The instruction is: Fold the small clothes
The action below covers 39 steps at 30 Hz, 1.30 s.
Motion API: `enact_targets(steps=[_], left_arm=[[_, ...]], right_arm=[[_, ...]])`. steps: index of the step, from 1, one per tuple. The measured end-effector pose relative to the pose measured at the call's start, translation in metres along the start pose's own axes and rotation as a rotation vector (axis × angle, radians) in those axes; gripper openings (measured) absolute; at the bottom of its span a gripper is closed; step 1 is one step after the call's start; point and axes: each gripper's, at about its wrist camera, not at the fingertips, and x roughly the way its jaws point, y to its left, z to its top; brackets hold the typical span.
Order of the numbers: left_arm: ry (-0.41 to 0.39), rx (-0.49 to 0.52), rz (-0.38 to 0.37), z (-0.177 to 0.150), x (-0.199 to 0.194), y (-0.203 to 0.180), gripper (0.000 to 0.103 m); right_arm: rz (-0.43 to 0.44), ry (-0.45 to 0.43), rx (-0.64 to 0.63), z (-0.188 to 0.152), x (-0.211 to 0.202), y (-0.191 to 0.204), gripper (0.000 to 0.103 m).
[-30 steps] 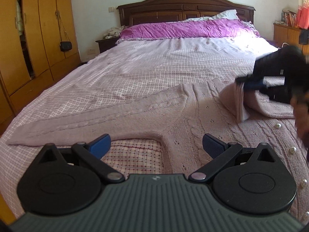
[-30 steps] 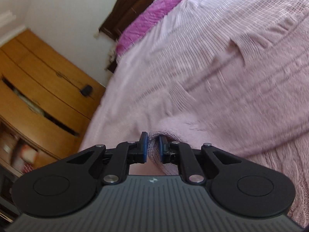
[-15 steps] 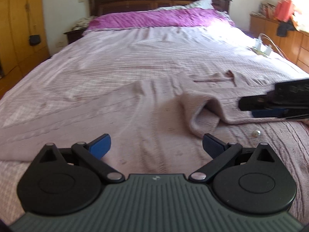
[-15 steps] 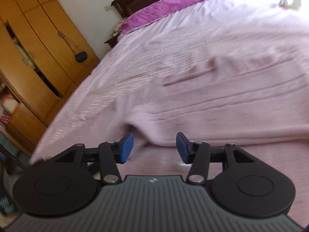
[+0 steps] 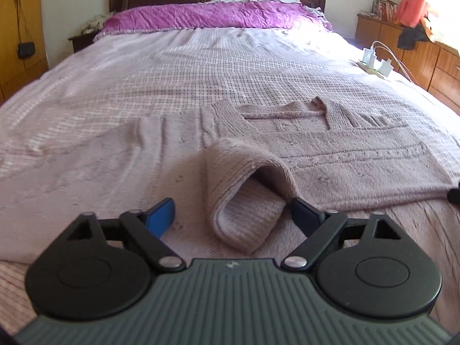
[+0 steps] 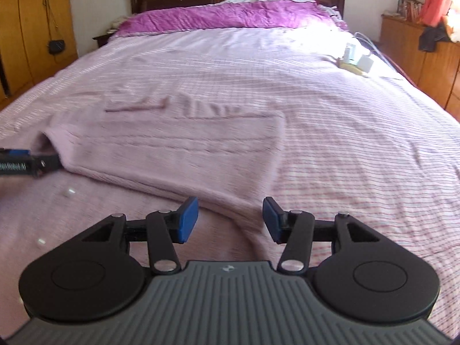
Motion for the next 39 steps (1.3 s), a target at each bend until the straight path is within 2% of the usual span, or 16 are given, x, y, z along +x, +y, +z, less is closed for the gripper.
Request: enact_targets(steps=[1, 2, 3, 6, 9, 12, 15, 17, 19, 23, 27, 31, 36, 38, 39], left_arm=[[0.003, -0.001, 0.001, 0.0, 0.003, -0.002, 0.068], [0.015, 0.014, 0.002, 0.0, 0.006, -0.004, 0.059], [0.028, 0.048, 0.006, 0.0, 0.009, -0.007, 0.044], [0.029, 0.197, 0.057, 0.001, 0.005, -0.019, 0.027], [0.021, 0.299, 0.135, 0.004, -0.001, -0.021, 0.025], [-0.038, 0.417, 0.34, 0.002, -0.005, -0.02, 0.024], [-0.073, 0.423, 0.549, 0.001, -0.004, -0.007, 0.026], [-0.068, 0.398, 0.605, 0.003, -0.005, 0.007, 0.027], [-0.039, 0.331, 0.577, 0.004, -0.009, 0.021, 0.033], [-0.017, 0.198, 0.482, 0.004, -0.021, 0.043, 0.033], [-0.029, 0.074, 0.358, 0.007, -0.032, 0.051, 0.056], [-0.057, 0.019, 0.282, 0.007, -0.032, 0.045, 0.057], [-0.001, 0.008, 0.307, 0.002, -0.005, 0.041, 0.059], [0.022, -0.015, 0.313, -0.003, 0.004, 0.046, 0.064], [0.014, -0.023, 0.321, -0.005, 0.004, 0.048, 0.071]], right_arm=[[-0.006, 0.002, -0.003, -0.005, 0.002, 0.0, 0.058], [-0.006, 0.008, -0.001, -0.008, 0.005, -0.004, 0.058], [-0.001, 0.015, 0.007, -0.011, 0.008, -0.008, 0.058], [0.017, 0.008, 0.04, -0.017, 0.014, -0.012, 0.058], [0.019, -0.009, 0.054, -0.018, 0.017, -0.012, 0.059], [0.02, -0.017, 0.066, -0.019, 0.02, -0.009, 0.059], [0.022, -0.022, 0.071, -0.019, 0.023, -0.008, 0.06], [0.024, -0.022, 0.077, -0.018, 0.023, -0.008, 0.061], [0.026, -0.021, 0.085, -0.018, 0.022, -0.009, 0.061], [0.021, -0.016, 0.106, -0.016, 0.018, -0.01, 0.062], [0.041, -0.041, 0.146, -0.011, 0.003, -0.013, 0.062], [0.079, -0.123, 0.167, -0.002, -0.012, -0.012, 0.062], [0.061, -0.105, 0.159, 0.005, 0.006, -0.005, 0.062], [0.02, -0.054, 0.161, -0.001, 0.023, -0.005, 0.062], [0.003, -0.029, 0.16, -0.006, 0.032, -0.006, 0.062]])
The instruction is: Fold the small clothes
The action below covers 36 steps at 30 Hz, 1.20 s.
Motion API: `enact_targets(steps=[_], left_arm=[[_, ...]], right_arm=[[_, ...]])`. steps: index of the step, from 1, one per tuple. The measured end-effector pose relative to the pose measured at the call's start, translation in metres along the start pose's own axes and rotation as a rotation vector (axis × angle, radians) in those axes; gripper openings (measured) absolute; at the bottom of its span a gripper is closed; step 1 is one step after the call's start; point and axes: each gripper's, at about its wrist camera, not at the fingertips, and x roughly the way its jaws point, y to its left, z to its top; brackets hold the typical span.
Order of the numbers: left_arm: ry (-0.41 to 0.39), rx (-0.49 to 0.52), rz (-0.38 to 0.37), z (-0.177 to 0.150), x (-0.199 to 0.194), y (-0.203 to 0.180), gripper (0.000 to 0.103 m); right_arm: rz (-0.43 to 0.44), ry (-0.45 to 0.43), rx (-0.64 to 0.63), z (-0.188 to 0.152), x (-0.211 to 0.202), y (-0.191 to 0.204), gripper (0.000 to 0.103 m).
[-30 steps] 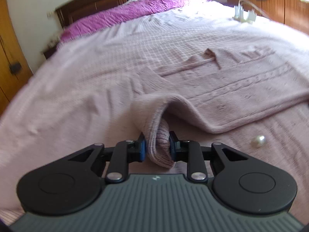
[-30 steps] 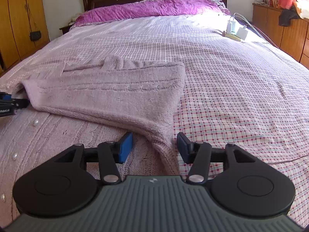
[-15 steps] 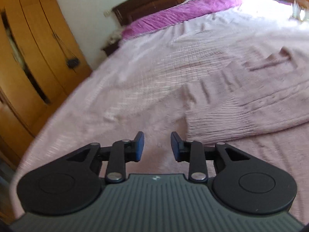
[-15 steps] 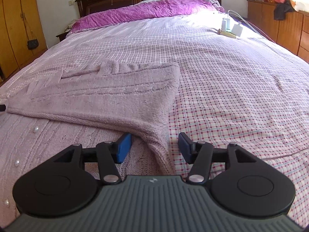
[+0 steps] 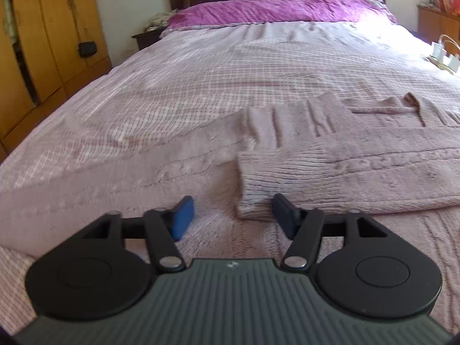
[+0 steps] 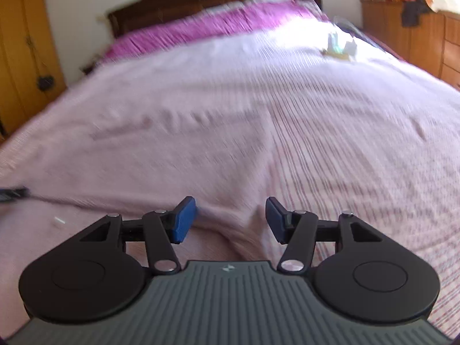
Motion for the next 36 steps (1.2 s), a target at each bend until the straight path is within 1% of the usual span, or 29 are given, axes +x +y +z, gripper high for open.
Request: enact_targets(steps=[1, 2, 3, 5, 7, 9, 12, 14, 16, 19, 23, 26, 29, 31, 32, 35, 36], left_arm=[[-0.001, -0.005, 0.012, -0.002, -0.001, 0.002, 0.076], [0.003, -0.008, 0.014, -0.003, -0.002, 0.004, 0.077], [0.007, -0.015, 0.009, -0.003, -0.002, 0.007, 0.077], [0.016, -0.025, -0.003, -0.003, -0.006, 0.013, 0.077], [0.019, -0.029, 0.001, -0.003, -0.013, 0.018, 0.078], [0.012, -0.035, 0.028, -0.004, -0.022, 0.026, 0.077], [0.002, -0.067, 0.064, -0.004, -0.038, 0.048, 0.076], [0.001, -0.099, 0.095, -0.005, -0.048, 0.069, 0.076], [-0.002, -0.136, 0.13, -0.006, -0.056, 0.094, 0.076], [0.022, -0.197, 0.196, -0.011, -0.062, 0.133, 0.076], [0.044, -0.323, 0.271, -0.023, -0.068, 0.185, 0.076], [0.061, -0.408, 0.298, -0.035, -0.072, 0.214, 0.076], [0.081, -0.472, 0.304, -0.046, -0.068, 0.235, 0.076], [0.089, -0.518, 0.284, -0.051, -0.064, 0.244, 0.076], [0.092, -0.543, 0.269, -0.052, -0.059, 0.248, 0.076], [0.073, -0.611, 0.222, -0.057, -0.052, 0.258, 0.076], [0.063, -0.616, 0.214, -0.057, -0.049, 0.26, 0.079]], right_arm=[[0.014, -0.014, 0.005, -0.006, 0.005, -0.004, 0.064], [0.027, -0.036, 0.019, -0.01, 0.006, -0.008, 0.064], [0.033, -0.038, 0.027, -0.011, 0.006, -0.009, 0.064], [0.031, -0.037, 0.024, -0.01, 0.005, -0.008, 0.065], [0.032, -0.039, 0.021, -0.011, 0.006, -0.008, 0.066], [0.039, -0.039, 0.029, -0.01, 0.004, -0.01, 0.067], [0.043, -0.026, 0.04, -0.007, -0.005, -0.009, 0.068], [0.053, -0.022, 0.041, -0.006, -0.016, -0.006, 0.068], [0.082, -0.03, 0.039, -0.005, -0.029, -0.002, 0.069], [0.117, -0.037, 0.03, -0.006, -0.049, 0.007, 0.069], [0.207, -0.018, 0.035, -0.014, -0.066, 0.019, 0.069], [0.236, -0.012, 0.022, -0.025, -0.074, 0.031, 0.07], [0.237, -0.01, 0.015, -0.041, -0.073, 0.042, 0.073], [0.231, 0.016, 0.035, -0.052, -0.065, 0.045, 0.078], [0.226, 0.018, 0.039, -0.056, -0.063, 0.047, 0.079], [0.216, -0.014, 0.022, -0.068, -0.06, 0.051, 0.083], [0.219, -0.026, 0.025, -0.071, -0.06, 0.051, 0.085]])
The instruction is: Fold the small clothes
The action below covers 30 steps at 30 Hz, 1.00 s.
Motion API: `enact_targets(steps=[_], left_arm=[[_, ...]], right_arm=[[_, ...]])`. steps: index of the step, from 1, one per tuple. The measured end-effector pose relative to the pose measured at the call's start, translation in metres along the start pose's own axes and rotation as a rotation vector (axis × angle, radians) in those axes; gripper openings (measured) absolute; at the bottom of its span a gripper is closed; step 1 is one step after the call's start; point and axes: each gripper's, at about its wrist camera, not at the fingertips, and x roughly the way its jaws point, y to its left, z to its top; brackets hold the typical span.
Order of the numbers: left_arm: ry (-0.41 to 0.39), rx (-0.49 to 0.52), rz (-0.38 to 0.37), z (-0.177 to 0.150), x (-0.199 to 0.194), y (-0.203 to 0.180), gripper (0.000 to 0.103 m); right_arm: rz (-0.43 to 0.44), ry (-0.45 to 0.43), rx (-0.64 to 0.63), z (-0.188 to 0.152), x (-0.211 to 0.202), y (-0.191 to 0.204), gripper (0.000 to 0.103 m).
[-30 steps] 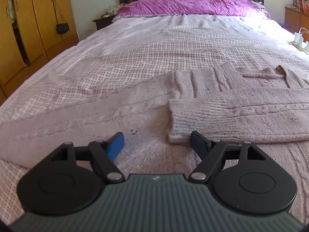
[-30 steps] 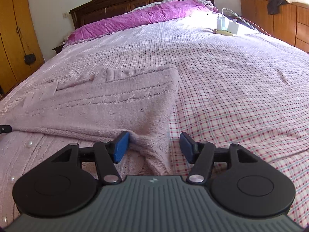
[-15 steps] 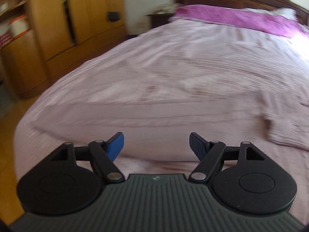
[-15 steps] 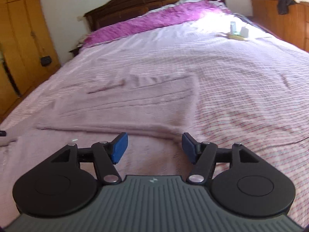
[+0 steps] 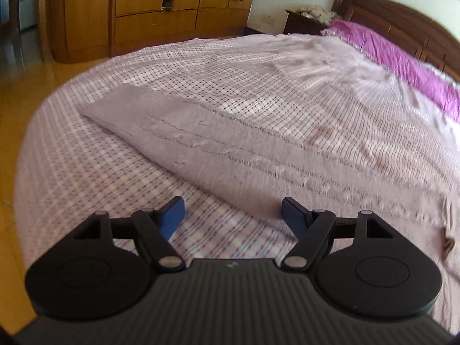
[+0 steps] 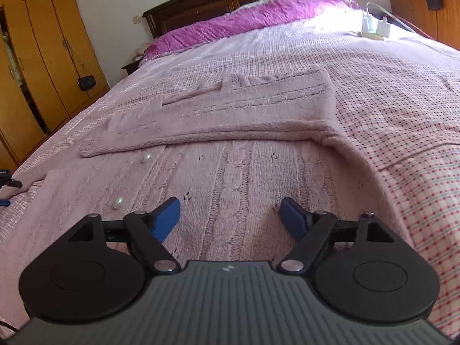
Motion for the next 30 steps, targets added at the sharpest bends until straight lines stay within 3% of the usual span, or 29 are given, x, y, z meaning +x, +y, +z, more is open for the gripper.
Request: enact_targets(steps=[1, 3, 6, 7, 8, 9, 10, 11, 12, 17, 23, 30], left_arm=[[-0.005, 0.009, -0.014, 0.001, 0.004, 0.0, 0.087], [-0.011, 0.04, -0.025, 0.002, 0.015, -0.002, 0.09], [-0.054, 0.066, -0.003, 0.004, 0.023, -0.007, 0.089], [-0.072, 0.073, 0.003, 0.004, 0.024, -0.008, 0.085], [-0.091, 0.08, 0.013, 0.004, 0.024, -0.01, 0.075], [-0.108, 0.088, 0.02, 0.004, 0.022, -0.011, 0.051], [-0.123, 0.095, 0.03, 0.004, 0.019, -0.013, 0.04], [-0.14, 0.098, 0.033, 0.004, 0.016, -0.013, 0.018], [-0.151, 0.094, 0.005, 0.004, 0.011, -0.012, 0.011], [-0.233, 0.083, -0.081, 0.005, -0.014, -0.012, 0.011], [-0.249, 0.054, -0.177, 0.01, -0.033, -0.019, 0.01], [-0.306, 0.072, -0.317, 0.009, -0.071, -0.057, 0.01]], right_arm=[[0.009, -0.013, 0.005, -0.003, 0.001, -0.002, 0.089], [0.015, -0.032, 0.01, -0.007, 0.001, -0.002, 0.09], [0.008, -0.046, 0.003, -0.011, 0.001, -0.001, 0.09], [0.005, -0.05, -0.001, -0.011, 0.002, -0.001, 0.09], [0.003, -0.054, -0.004, -0.011, 0.002, -0.001, 0.09], [0.003, -0.057, -0.005, -0.012, 0.002, -0.001, 0.09], [0.005, -0.061, -0.001, -0.012, 0.002, -0.002, 0.091], [0.01, -0.064, 0.008, -0.011, 0.002, -0.003, 0.091], [0.015, -0.067, 0.019, -0.011, 0.002, -0.005, 0.091], [0.032, -0.074, 0.054, -0.009, 0.001, -0.009, 0.091], [0.031, -0.075, 0.056, -0.008, 0.0, -0.008, 0.091], [0.034, -0.078, 0.058, -0.009, -0.001, -0.01, 0.091]])
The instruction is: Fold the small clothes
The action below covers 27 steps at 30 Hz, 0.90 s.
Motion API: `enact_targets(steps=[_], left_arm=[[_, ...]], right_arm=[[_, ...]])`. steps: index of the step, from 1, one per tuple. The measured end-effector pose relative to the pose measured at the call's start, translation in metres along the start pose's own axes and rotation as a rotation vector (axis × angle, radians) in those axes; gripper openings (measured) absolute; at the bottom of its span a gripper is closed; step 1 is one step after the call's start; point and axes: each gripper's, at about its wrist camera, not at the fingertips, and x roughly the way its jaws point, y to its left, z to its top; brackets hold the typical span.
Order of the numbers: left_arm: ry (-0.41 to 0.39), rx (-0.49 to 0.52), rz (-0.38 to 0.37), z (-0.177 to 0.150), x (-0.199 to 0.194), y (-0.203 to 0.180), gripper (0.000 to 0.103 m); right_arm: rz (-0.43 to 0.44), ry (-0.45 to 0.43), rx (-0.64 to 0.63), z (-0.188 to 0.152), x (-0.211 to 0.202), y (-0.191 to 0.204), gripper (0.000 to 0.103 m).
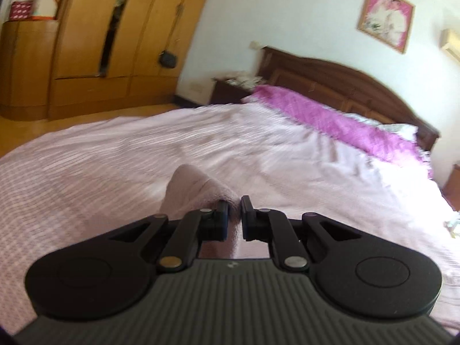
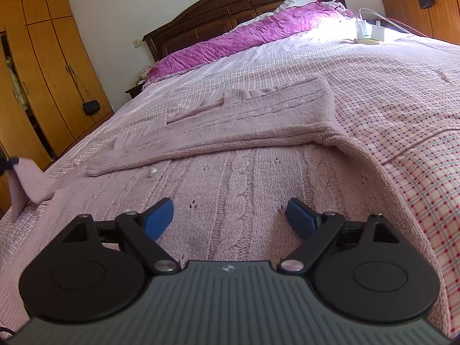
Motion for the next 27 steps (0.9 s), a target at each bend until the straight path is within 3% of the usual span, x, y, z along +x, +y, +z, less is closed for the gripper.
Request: enact_targets(steps=[7, 13, 21, 24, 27], left_arm=[[-0.022, 0.037, -0.179, -0.008, -0.017, -0.074, 0.01], [0.073, 0.074, -0.317, -0.045, -0.02, -0.132, 0.01], [0.317, 0.149, -0.341, -0.113, -0.007, -0.163, 0.011], [0.367, 0.171, -0.312, -0.126, -0.008, -0.161, 0.025], [0.391, 0.173, -0.313, -0.134, -0.017, -0.151, 0.028]], right_arm=[[0.009, -0.005, 0.007, -0.001, -0.001, -0.003, 0.091], [0.014, -0.008, 0.006, -0.002, -0.001, -0.004, 0.091], [0.011, 0.002, -0.013, -0.003, 0.001, -0.002, 0.091], [0.005, 0.012, -0.015, -0.001, 0.003, 0.0, 0.091], [-0.005, 0.035, -0.012, 0.004, 0.004, 0.004, 0.091]])
